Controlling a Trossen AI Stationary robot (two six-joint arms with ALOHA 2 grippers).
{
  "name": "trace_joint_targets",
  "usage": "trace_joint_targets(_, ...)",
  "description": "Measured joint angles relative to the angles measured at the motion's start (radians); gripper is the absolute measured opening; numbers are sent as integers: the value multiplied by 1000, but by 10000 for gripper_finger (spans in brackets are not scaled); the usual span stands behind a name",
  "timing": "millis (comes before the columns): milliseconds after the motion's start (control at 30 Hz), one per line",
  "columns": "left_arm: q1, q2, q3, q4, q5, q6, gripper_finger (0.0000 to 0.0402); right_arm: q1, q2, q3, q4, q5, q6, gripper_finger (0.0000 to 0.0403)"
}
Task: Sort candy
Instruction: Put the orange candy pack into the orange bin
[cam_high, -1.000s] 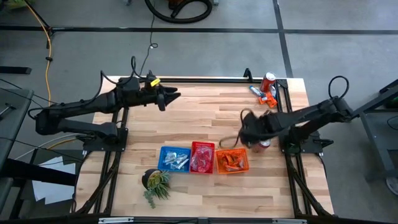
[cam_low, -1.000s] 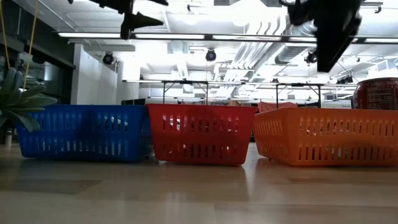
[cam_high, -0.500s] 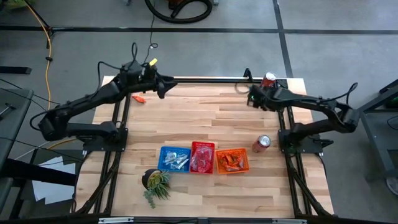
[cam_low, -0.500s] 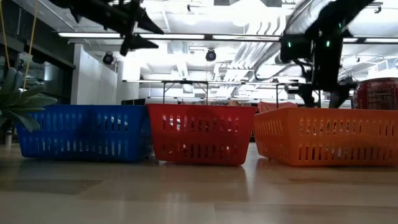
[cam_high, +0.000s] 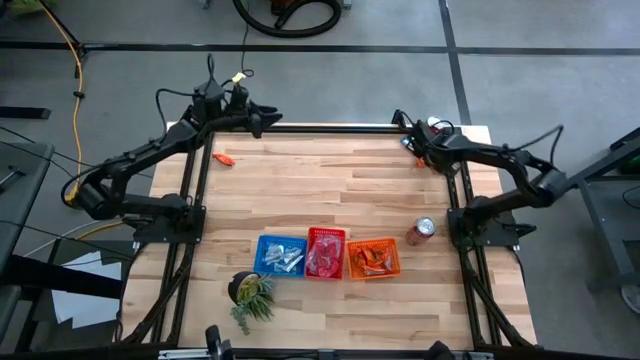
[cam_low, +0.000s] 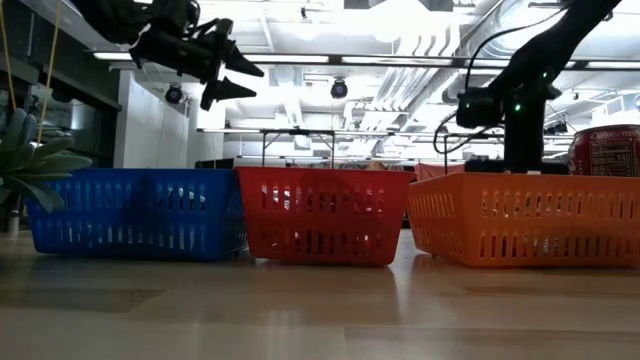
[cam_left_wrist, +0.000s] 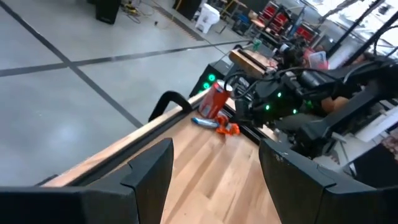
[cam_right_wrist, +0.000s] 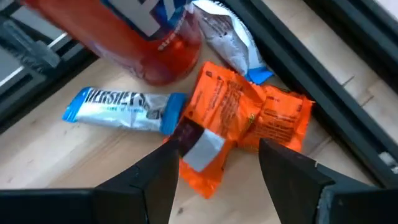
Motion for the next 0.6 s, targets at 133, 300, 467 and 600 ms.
trace_joint_targets(133,23,0,0,0,3,1,225,-16,78,0,79,-2,1,215)
trace_joint_targets(300,43,-1,0,0,4,0,225,-17,139,0,94,-7,17,205)
trace_joint_targets(467,50,-1,7,-2,4,1,225,-7,130,0,80,-9,-1,100)
trace_joint_targets(600,64,-1,40,-1,4,24,225,31,66,2,56,-10,-92,16)
